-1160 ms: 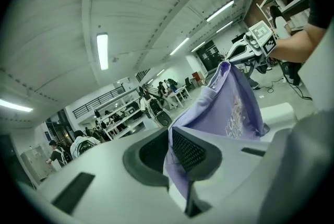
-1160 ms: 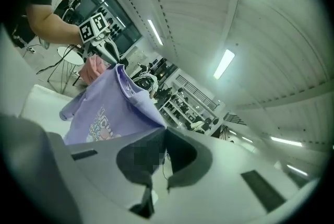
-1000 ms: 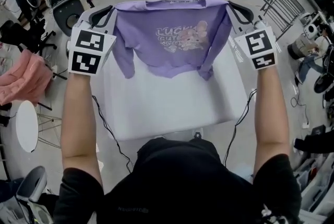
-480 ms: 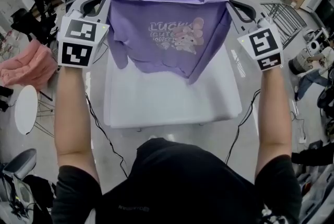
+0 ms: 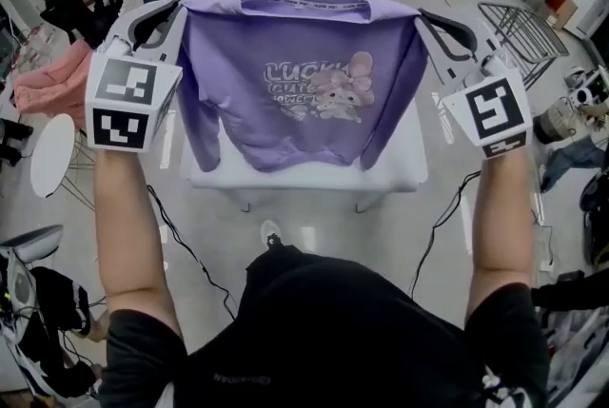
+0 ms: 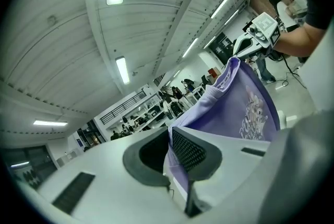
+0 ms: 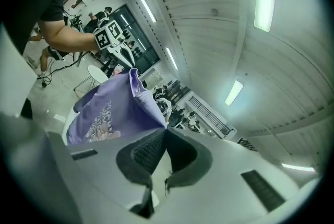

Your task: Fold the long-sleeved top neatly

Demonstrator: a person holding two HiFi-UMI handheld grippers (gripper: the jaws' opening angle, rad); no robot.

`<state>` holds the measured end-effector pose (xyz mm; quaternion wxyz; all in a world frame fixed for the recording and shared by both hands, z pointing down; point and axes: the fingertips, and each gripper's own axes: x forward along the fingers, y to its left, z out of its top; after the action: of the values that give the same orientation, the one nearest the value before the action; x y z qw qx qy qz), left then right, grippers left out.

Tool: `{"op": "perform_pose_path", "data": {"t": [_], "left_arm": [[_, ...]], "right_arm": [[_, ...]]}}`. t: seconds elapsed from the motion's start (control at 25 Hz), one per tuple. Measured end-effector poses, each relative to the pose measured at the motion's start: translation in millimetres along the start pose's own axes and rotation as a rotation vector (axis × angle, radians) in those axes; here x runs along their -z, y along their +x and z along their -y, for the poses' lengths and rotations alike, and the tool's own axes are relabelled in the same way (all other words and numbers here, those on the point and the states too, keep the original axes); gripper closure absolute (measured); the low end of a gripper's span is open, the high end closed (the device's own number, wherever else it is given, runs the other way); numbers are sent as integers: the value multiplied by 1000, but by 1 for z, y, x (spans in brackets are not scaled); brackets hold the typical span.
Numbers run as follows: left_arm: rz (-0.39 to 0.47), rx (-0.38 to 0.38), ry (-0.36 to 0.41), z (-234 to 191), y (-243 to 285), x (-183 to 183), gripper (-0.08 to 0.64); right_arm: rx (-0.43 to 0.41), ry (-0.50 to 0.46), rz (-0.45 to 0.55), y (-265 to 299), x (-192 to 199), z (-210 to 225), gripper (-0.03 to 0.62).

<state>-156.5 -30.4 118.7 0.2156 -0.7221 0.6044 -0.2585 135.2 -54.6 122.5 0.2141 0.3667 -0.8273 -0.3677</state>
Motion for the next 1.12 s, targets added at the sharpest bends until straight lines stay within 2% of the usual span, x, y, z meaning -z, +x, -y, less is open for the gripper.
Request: {"op": "perform_pose_path", "data": {"t": [0.24,0.4,0.52,0.76,1.12], "left_arm": [[-26,1,5,30,-54,7,532],[-55,20,-5,34,-43,19,532],[-85,48,-13,47,-24,33,531],[-164,126,-26,64,47,80,531],[-252,318,-44,55,198,189,531]], "right_arm": [[-24,1,57,-48,-10,-28,583],[-39,13,9,-39,5,-34,583],[-52,65,-23,-26,28,-44,583],[-94,159,-135,35,91,-61,583],[-106,288,-348,178,167,-79,583]]}}
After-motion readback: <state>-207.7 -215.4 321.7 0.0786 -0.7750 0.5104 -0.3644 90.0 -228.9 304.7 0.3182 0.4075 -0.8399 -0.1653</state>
